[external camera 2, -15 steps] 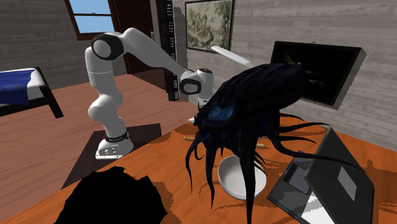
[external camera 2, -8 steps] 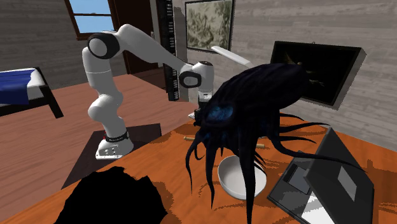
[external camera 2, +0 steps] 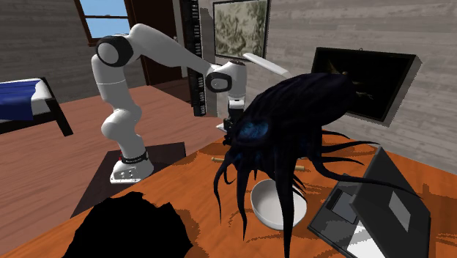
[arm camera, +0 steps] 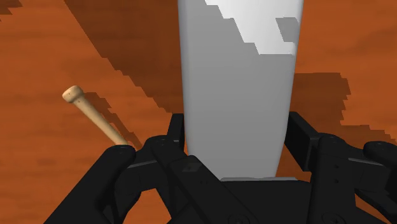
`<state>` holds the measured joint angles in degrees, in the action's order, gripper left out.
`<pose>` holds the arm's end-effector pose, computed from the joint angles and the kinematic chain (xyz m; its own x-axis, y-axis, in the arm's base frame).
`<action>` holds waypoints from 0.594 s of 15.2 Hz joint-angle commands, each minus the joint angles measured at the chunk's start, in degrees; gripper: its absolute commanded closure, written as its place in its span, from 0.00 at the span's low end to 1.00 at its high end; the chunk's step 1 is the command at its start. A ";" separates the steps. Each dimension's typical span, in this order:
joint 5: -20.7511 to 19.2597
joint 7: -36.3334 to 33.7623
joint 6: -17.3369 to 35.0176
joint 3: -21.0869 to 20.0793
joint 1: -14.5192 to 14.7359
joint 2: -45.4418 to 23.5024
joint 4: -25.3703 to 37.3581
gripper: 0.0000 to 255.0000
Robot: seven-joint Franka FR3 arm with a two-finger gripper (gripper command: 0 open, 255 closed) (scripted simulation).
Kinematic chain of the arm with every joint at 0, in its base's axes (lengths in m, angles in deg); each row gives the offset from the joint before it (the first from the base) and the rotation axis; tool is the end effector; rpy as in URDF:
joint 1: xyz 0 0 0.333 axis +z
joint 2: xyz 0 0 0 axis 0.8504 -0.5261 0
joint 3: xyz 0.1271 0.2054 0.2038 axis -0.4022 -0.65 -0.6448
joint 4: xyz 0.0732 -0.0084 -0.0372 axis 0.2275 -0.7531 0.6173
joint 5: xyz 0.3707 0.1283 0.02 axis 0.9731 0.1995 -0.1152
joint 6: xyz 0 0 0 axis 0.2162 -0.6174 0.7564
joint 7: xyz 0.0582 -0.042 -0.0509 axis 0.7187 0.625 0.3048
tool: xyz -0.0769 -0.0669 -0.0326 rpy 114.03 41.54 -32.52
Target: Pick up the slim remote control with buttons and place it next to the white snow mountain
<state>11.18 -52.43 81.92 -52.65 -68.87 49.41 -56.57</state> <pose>0.5329 -0.1117 0.4168 0.5364 -0.8439 -0.0079 -0.8439 -0.5365 0.0079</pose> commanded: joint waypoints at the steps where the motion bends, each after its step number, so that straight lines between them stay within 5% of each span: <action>1: -0.02 -0.01 -1.53 0.00 0.00 0.71 0.81 1.00; 9: -0.06 -0.04 -7.53 -0.01 0.01 2.48 5.04 1.00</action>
<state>11.14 -52.51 75.14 -52.68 -68.84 51.45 -51.82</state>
